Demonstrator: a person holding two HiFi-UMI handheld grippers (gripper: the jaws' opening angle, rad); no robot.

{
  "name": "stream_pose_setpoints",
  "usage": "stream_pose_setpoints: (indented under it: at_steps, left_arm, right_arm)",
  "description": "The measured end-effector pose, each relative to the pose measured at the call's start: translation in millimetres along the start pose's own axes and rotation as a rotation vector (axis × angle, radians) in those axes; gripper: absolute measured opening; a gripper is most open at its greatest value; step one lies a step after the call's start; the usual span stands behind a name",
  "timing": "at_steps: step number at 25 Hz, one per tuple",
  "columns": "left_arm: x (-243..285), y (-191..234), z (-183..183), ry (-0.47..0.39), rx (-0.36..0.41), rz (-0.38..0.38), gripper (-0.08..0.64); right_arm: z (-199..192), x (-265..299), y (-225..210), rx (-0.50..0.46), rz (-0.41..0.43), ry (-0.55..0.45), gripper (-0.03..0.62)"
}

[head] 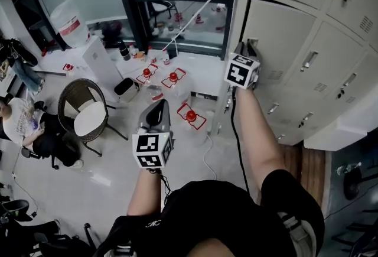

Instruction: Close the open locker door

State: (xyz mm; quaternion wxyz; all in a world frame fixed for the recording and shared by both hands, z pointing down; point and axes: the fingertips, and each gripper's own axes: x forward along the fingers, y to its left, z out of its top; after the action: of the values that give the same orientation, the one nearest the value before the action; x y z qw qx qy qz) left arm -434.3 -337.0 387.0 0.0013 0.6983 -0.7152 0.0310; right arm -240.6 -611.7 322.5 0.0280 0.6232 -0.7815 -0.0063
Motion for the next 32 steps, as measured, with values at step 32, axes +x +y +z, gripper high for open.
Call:
stream_pose_setpoints:
  at_steps: [32]
  left_arm:
    - [26.9,-35.0,-5.2,0.015,-0.001,-0.095,0.002]
  right_arm:
    - [30.4,-65.1,-33.6,-0.011,0.117,-0.211,0.012]
